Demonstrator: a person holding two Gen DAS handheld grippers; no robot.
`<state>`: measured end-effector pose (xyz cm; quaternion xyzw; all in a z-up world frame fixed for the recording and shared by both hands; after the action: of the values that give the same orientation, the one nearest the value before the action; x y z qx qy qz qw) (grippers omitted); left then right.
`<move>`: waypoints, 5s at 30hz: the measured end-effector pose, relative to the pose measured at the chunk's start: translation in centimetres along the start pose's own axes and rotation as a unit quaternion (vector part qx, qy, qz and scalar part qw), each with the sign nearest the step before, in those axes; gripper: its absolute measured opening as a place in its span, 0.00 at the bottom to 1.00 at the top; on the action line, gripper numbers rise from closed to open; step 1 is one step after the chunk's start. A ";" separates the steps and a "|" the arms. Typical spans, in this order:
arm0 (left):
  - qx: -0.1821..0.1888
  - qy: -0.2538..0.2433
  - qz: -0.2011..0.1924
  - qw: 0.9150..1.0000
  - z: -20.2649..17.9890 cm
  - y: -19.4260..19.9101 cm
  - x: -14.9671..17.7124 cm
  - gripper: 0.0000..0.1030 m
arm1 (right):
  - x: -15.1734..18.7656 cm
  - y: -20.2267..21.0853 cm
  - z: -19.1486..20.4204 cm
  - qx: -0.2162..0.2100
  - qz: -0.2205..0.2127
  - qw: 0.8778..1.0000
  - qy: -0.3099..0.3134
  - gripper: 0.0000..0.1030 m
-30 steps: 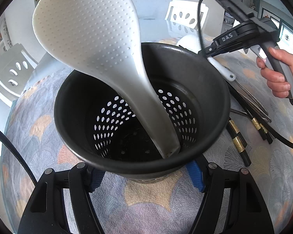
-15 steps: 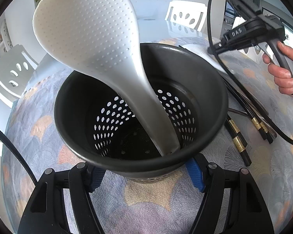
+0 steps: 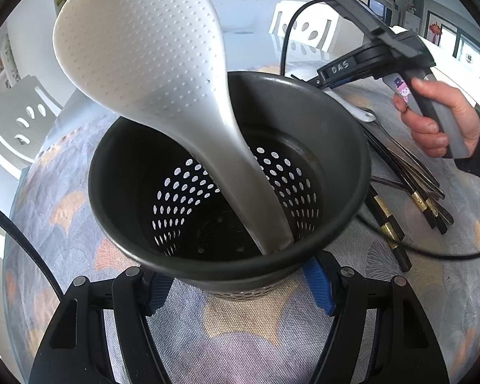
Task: Organize utensils
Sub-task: 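Lift the second white rice paddle off the cloth with the right gripper, then carry the paddle over the black holder and lower it handle-first inside, then open the right gripper and withdraw it toward the remaining utensils, then lower the right gripper onto the silver fork handle and close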
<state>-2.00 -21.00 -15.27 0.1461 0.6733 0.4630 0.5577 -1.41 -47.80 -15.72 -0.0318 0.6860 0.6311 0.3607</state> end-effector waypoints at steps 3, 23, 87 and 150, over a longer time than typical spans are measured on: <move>0.000 0.000 0.000 1.000 0.0 0.0 0.0 0.68 | 0.3 0.4 -0.1 -0.025 -0.014 1.000 -0.002 0.14; -0.003 -0.002 -0.001 1.000 0.0 -0.1 0.0 0.68 | -1.6 13.6 2.7 -0.189 -0.157 0.969 -0.011 0.08; -0.018 -0.015 -0.006 1.000 -0.3 -0.4 0.4 0.68 | 2.7 18.8 3.3 -0.219 -0.214 0.949 0.068 0.50; -0.007 -0.008 -0.004 1.000 -0.3 -0.1 0.4 0.67 | 7.5 4.7 -0.6 -0.043 0.000 0.999 0.026 0.32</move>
<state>-2.35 -20.92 -15.58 0.1436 0.6662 0.4640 0.5659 -9.57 -44.27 -15.78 -0.0639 0.6676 0.6586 0.3412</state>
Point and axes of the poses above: each gripper's, at about its wrist camera, not at the fingertips, and y roughly against the way its jaws point, z to its left, x to its underside, the point moved 2 cm from there along -y, roughly the way its jaws point, and after that the axes turned 1 degree about -y, right-handed, at the moved point
